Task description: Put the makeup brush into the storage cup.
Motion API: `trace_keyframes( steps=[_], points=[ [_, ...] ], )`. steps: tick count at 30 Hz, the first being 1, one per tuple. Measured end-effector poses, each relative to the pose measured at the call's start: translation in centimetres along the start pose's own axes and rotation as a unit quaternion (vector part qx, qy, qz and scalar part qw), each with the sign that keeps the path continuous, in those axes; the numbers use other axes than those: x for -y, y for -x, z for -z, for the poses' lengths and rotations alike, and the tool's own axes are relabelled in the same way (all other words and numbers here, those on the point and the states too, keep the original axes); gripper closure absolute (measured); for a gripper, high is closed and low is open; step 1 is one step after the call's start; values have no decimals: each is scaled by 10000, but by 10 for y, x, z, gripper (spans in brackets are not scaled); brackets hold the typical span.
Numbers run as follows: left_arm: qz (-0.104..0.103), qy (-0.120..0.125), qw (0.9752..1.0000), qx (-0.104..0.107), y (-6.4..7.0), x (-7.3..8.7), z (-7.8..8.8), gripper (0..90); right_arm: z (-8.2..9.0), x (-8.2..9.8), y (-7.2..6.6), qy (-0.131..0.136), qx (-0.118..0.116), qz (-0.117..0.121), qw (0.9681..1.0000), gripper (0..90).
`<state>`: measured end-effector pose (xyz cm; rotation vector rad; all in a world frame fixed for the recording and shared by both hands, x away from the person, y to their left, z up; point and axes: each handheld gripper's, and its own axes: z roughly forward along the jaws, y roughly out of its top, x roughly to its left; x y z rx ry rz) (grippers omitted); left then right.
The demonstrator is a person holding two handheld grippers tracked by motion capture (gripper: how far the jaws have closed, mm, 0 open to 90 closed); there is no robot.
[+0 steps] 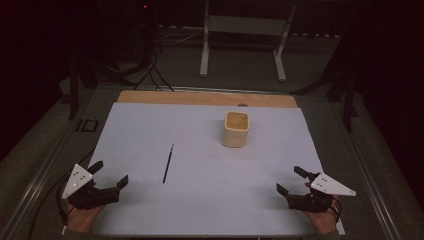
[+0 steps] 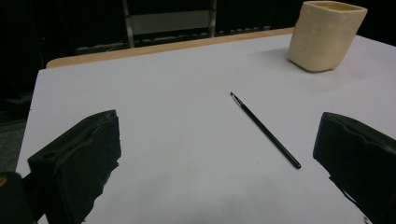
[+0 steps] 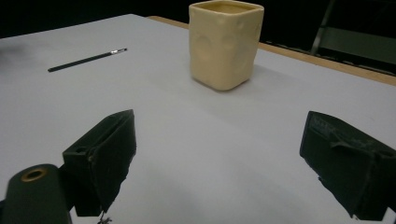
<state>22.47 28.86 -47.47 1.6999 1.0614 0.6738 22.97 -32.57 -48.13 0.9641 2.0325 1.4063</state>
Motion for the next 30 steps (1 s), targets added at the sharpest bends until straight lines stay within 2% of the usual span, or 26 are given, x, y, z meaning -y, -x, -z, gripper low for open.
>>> trace_keyframes(
  steps=[4, 9, 17, 30],
  points=[
    [81, -15, 10000, 27, -2, 1, 0, 20, 0, -1, -1, 4, 24, -5, 10000, 105],
    [85, -16, 10000, -3, -2, 1, 0, 21, 0, -1, -2, 9, 35, -6, 10000, 104],
    [41, 22, 9999, 91, -1, 0, -1, 20, -1, -2, -3, -20, 39, -28, 10000, 105],
    [29, -38, 10000, -6, 1, -2, -4, 20, -2, -4, -6, 1, 15, 9, 10000, 104]
  ],
)
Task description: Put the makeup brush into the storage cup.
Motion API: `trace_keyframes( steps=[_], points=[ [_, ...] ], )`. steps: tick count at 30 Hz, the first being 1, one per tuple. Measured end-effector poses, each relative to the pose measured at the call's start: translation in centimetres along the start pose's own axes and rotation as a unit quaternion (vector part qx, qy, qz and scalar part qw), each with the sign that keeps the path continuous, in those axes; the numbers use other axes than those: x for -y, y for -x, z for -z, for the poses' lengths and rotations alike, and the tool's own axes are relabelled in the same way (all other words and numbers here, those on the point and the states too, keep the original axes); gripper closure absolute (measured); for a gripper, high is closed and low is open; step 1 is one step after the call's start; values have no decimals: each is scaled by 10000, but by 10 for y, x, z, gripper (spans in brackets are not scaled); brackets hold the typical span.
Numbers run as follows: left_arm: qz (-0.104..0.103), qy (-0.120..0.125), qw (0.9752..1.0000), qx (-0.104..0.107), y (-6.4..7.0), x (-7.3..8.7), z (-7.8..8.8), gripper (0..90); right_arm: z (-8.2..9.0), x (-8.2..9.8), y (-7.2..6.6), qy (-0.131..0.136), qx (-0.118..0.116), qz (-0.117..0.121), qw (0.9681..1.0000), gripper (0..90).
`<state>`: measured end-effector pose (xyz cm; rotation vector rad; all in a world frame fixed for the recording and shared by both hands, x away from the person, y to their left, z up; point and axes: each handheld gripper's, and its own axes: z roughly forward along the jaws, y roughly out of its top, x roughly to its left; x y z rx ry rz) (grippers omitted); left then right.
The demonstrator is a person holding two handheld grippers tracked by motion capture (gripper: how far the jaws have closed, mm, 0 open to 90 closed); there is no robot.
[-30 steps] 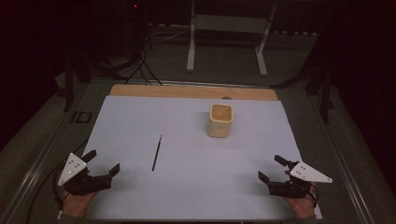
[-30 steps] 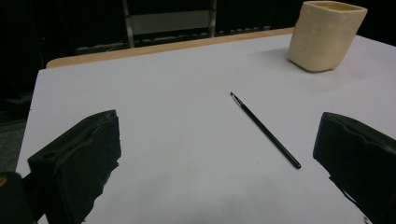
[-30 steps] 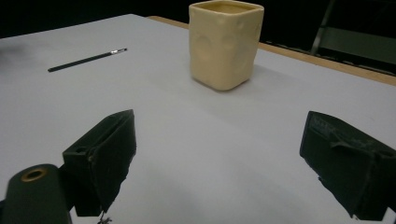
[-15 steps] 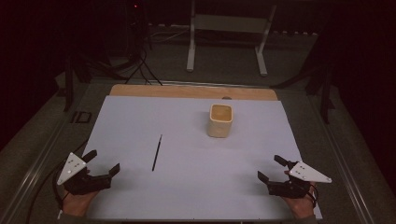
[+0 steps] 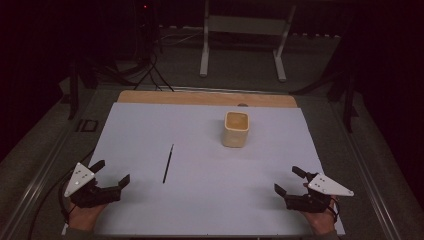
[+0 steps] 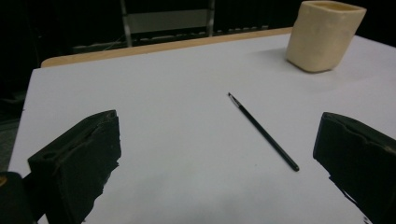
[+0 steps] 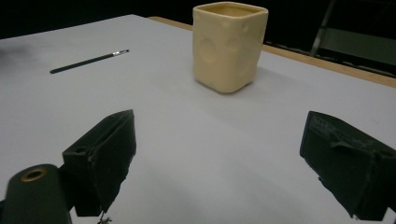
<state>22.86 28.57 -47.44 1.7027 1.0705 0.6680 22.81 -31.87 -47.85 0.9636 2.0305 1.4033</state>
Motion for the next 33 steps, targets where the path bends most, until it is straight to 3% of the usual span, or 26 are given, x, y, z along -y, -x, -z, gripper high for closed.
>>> trace_keyframes(
  steps=[6, 19, 33],
  points=[
    [24, 107, 9999, -79, -1, -7, 1, 21, 0, -1, -1, 42, -1, 10, 10000, 105],
    [-120, 35, 9998, -132, 6, -23, -14, 23, 0, -3, -2, 100, 20, -16, 9999, 105],
    [-128, -31, 9999, -10, 13, -37, -34, 24, 0, -5, -4, 109, 30, 42, 9999, 105]
  ],
)
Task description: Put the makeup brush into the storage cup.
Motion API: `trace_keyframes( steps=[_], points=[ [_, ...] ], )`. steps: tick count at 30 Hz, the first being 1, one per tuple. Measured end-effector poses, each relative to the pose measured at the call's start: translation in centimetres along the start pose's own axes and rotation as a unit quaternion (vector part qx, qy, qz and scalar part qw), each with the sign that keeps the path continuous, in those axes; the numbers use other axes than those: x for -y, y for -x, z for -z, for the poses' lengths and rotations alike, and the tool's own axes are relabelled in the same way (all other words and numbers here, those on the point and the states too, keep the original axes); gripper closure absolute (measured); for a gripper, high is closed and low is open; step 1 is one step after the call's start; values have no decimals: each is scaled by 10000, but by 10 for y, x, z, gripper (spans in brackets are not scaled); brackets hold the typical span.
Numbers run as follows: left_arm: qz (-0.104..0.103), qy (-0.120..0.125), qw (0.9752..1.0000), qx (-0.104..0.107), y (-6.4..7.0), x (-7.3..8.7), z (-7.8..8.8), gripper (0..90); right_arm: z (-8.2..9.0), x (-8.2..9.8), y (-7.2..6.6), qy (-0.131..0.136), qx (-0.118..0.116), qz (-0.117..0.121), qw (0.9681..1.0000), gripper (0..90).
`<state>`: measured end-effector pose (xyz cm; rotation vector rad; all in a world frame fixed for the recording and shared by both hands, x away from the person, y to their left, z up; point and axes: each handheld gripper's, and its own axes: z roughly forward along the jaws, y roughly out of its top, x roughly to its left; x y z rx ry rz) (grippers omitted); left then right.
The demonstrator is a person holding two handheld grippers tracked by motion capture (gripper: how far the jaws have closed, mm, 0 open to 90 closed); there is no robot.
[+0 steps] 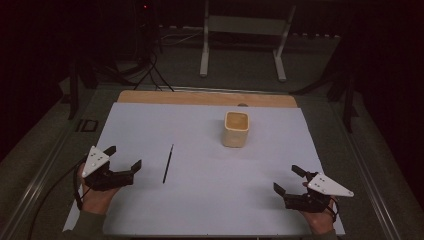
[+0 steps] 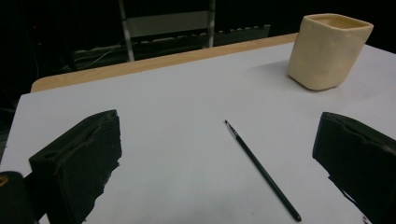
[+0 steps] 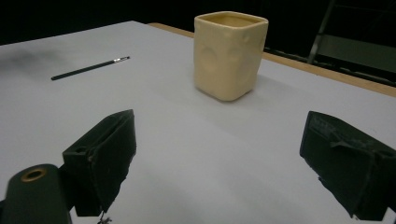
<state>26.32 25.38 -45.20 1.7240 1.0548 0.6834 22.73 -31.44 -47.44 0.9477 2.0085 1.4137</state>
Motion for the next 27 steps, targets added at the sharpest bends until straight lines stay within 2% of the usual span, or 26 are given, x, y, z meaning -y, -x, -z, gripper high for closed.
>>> trace_keyframes(
  steps=[9, 27],
  points=[
    [21, 31, 10000, 54, 7, -7, -11, 35, 0, 0, 0, 14, -1, -10, 10000, 104],
    [-132, -14, 9997, 221, 21, -26, -29, 34, -1, 0, -2, -23, -50, 50, 10000, 105]
  ],
)
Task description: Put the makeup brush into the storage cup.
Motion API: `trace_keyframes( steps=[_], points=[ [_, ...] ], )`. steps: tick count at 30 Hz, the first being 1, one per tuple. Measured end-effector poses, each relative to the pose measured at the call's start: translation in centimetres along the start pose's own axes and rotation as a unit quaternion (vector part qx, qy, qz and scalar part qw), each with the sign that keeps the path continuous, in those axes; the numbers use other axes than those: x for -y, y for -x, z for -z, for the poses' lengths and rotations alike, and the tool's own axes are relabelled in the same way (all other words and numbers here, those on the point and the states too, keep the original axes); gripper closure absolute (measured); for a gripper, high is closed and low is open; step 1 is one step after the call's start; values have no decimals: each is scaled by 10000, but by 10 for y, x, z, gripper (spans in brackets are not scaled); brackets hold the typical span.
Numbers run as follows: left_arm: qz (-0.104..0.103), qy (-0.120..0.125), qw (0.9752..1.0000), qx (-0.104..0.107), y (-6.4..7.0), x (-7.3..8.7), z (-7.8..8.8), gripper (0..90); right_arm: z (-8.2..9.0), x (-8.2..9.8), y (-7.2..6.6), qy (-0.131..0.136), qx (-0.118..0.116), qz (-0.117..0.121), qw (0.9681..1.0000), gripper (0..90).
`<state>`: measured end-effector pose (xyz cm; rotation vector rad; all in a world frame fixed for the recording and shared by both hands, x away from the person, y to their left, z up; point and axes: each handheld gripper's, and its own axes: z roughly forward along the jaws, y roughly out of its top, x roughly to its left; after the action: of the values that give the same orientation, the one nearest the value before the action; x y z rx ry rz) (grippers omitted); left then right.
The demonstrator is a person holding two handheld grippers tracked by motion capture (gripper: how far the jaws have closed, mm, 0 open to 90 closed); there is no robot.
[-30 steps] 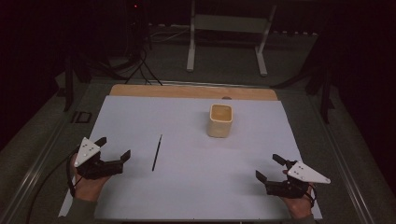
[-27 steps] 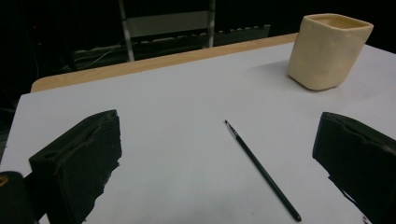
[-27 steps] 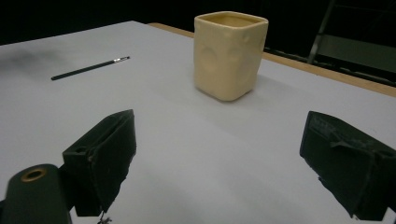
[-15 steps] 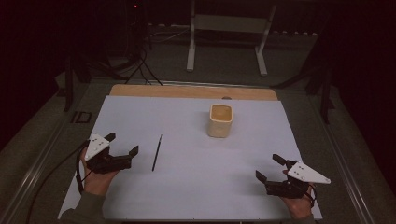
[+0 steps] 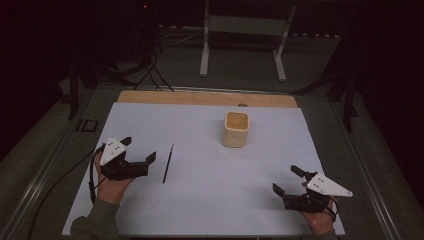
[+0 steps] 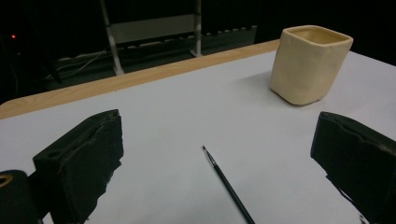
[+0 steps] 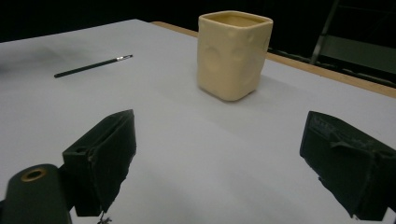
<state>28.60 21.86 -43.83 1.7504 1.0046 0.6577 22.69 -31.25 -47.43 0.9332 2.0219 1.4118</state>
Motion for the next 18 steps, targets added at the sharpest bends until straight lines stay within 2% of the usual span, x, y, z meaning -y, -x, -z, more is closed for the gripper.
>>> trace_keyframes(
  steps=[18],
  points=[
    [-30, -117, 9999, 35, 11, -10, -21, 35, 0, 0, -1, -16, 7, 38, 10000, 104]
  ],
)
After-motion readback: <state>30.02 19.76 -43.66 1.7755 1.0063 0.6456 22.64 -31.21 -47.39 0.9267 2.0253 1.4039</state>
